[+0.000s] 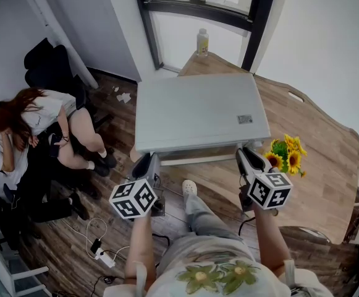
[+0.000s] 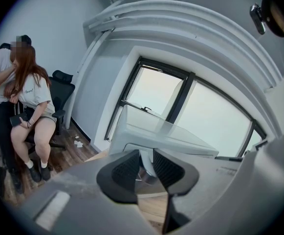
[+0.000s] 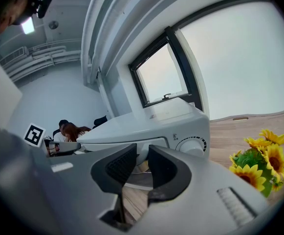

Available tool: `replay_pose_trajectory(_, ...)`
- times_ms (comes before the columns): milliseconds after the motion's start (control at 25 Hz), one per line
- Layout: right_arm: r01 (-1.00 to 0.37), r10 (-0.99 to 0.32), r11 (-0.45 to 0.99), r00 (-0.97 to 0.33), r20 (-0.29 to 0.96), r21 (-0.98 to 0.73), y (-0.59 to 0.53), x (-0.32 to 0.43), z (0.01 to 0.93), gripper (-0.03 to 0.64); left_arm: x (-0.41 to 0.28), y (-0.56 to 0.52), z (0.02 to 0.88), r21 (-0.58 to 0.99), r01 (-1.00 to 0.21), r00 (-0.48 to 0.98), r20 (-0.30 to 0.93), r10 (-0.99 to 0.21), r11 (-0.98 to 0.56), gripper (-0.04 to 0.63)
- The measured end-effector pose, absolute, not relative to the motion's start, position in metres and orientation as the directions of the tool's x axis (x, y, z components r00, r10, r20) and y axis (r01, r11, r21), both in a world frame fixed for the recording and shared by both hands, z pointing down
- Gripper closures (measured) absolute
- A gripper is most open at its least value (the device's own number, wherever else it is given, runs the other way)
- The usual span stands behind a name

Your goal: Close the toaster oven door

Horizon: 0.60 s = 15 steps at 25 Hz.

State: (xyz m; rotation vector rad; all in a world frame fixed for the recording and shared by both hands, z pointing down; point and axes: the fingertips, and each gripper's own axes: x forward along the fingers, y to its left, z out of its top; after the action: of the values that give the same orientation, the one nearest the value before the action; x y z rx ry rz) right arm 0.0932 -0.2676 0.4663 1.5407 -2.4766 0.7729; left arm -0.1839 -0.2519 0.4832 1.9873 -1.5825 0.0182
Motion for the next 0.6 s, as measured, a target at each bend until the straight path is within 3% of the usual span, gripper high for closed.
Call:
replay_pose_trajectory(440, -0.9, -0.866, 0.411, -0.435, 0.247, -0.144, -0.249, 0.086, 0.436, 0.541, -0.175, -0.233, 0.457, 0.288, -0.934, 0.289, 0.259, -0.921, -0.212, 0.494)
replay_pose_trajectory(520, -0.891, -0.864, 0.439, -0.455, 0.217, -0.12, -0.237, 0.078, 0.43, 0.577, -0.169, -0.224, 0.451, 0.274, -0.934, 0.299, 0.246, -0.922, -0.23, 0.505)
replay_pose_trajectory(600, -0.882, -0.861, 0.461, -0.471, 0.192, -0.097, -0.224, 0.07, 0.425, 0.612, -0.162, -0.214, 0.444, 0.271, -0.932, 0.306, 0.223, -0.925, -0.243, 0.562)
